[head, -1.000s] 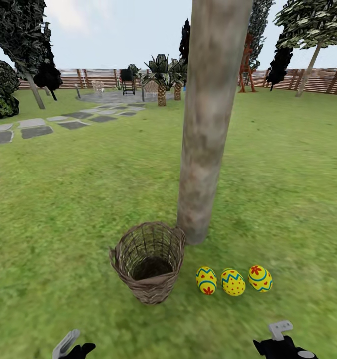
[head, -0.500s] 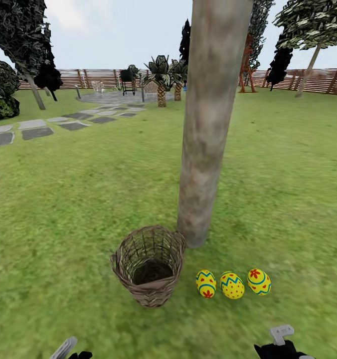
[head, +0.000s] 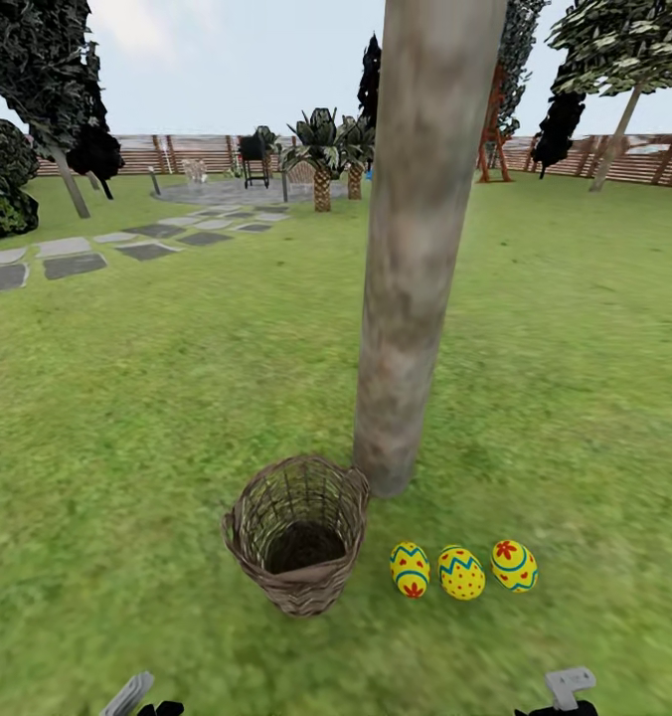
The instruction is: Take the three Easter eggs out of the wicker basket on the lawn in the garden, then place them on the lawn next to a single tree (choose any tree) so that all three eggs are next to the same tree and none are left in the basket.
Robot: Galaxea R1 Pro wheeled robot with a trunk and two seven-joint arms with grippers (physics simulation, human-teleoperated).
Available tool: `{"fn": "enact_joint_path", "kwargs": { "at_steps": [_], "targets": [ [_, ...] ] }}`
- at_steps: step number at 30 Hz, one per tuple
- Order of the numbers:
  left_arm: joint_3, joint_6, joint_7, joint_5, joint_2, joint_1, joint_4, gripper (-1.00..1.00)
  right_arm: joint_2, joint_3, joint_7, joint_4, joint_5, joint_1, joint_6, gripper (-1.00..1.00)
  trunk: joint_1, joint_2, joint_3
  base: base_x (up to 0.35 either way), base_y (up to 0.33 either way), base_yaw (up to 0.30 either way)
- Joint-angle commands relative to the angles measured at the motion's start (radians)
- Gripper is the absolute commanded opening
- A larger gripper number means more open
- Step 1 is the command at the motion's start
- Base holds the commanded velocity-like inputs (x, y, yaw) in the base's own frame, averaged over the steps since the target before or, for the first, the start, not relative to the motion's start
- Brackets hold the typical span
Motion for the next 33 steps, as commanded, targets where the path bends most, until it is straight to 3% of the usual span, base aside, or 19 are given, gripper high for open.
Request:
{"fn": "enact_joint_path", "kwargs": {
  "at_steps": [1, 9, 24, 30, 33],
  "targets": [
    [-0.005, 0.003, -0.001, 0.007, 0.001, 0.000, 0.000, 1.00, 0.000, 0.007, 0.005, 0.002, -0.011, -0.001, -0.003, 1.00, -0.004, 0.007, 0.001, 0.000, 0.000, 0.000],
    [-0.005, 0.003, -0.001, 0.007, 0.001, 0.000, 0.000, 1.00, -0.003, 0.008, 0.005, 0.008, -0.012, 0.003, -0.003, 1.00, -0.035, 0.063, 0.014, 0.000, 0.000, 0.000],
    [-0.005, 0.003, -0.001, 0.007, -0.001, 0.000, 0.014, 1.00, 0.000, 0.009, 0.005, 0.009, -0.005, 0.009, -0.003, 1.00, -0.092, 0.168, 0.059, 0.000, 0.000, 0.000],
    [-0.005, 0.003, 0.000, 0.007, -0.001, 0.000, 0.017, 1.00, -0.002, 0.009, 0.005, 0.016, -0.003, 0.054, -0.005, 1.00, -0.115, 0.210, 0.078, 0.000, 0.000, 0.000],
    [-0.016, -0.001, 0.000, 0.008, 0.000, 0.000, 0.060, 1.00, -0.002, 0.009, 0.005, 0.015, -0.002, 0.058, -0.005, 1.00, -0.127, 0.231, 0.087, 0.000, 0.000, 0.000]
  ]
}}
